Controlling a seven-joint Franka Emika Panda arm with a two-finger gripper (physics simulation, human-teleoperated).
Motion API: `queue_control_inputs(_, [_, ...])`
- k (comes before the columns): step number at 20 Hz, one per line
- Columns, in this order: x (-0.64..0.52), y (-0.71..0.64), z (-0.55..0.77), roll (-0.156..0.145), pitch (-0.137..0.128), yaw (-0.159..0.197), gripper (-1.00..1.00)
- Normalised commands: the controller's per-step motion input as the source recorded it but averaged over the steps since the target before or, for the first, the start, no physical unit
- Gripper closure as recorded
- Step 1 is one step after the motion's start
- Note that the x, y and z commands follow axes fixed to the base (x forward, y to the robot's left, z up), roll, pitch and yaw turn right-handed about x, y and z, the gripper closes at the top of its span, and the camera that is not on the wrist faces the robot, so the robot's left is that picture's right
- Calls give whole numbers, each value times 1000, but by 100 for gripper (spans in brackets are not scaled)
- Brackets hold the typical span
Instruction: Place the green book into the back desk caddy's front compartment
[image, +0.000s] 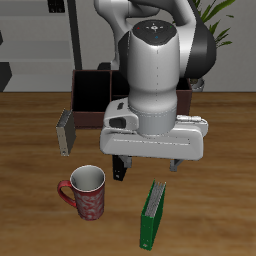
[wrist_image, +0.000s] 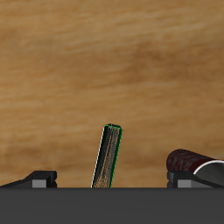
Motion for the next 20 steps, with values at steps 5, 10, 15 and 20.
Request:
queue_control_inputs(5, [63, -45, -268, -3, -20, -33, -100])
queue_control_inputs(10, [40, -131, -253, -14, -1, -27, -100])
queue_control_inputs(15, [20, -65, -234, -14, -2, -17, -100])
queue_control_inputs(20, [5, 0, -239, -6, 5, -10, -100])
